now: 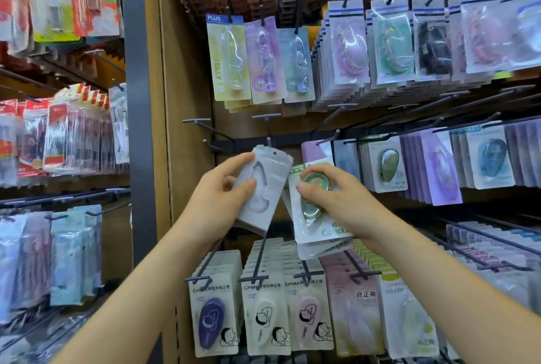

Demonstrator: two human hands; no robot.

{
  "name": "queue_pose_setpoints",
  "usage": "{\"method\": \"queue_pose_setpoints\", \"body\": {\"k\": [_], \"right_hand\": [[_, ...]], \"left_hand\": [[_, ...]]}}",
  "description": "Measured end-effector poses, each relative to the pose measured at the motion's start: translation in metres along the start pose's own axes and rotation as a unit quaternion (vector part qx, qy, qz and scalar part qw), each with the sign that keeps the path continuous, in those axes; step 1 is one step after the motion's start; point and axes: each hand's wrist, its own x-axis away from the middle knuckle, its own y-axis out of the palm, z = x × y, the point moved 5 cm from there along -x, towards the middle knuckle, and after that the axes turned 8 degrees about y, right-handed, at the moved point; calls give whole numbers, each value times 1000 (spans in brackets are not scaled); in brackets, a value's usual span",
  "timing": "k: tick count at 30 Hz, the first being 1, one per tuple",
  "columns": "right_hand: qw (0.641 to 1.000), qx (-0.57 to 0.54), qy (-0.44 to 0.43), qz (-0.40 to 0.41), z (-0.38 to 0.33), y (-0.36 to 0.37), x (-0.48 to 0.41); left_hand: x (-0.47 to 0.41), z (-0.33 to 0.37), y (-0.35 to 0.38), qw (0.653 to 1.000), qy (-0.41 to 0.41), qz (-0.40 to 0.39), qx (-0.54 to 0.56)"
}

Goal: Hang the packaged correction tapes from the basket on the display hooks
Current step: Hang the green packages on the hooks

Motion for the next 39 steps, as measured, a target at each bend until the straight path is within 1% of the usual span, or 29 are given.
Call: {"method": "queue_pose_setpoints", "body": {"k": [1,3,7,11,14,16,20,25,29,32,34,39], "right_hand": [[1000,-7,0,-2,1,0,-1],[1000,-11,-9,-5,0,0,-2],[1000,-13,-22,-5,-4,-1,-5],[999,8,-34,-8,-6,1,-7],[999,23,-25,-28,-4,5,-7],[999,15,-12,-43,-2,7,-7],[997,-5,8,-78,-3,10,-4],[985,-33,67,-157,-3,20,0],[976,-60,108,-177,-3,19,4],[957,-101,159,-220,-2,19,12],[950,-117,168,-237,-2,20,14],[952,-80,166,-243,-4,20,11]], "left_hand": [[1,-2,2,1000,23,11,4],[5,-4,6,998,57,9,25],[5,-2,3,995,89,5,32],[-1,2,1,995,90,11,32],[0,7,2,996,91,8,23],[3,9,1,995,95,12,28],[7,3,2,996,60,9,62],[-1,1,7,992,33,17,122],[-4,4,11,993,-4,10,119],[-4,8,4,992,-25,15,126],[-3,12,-2,993,-27,20,111],[-2,18,-15,1000,-1,26,15]]}}
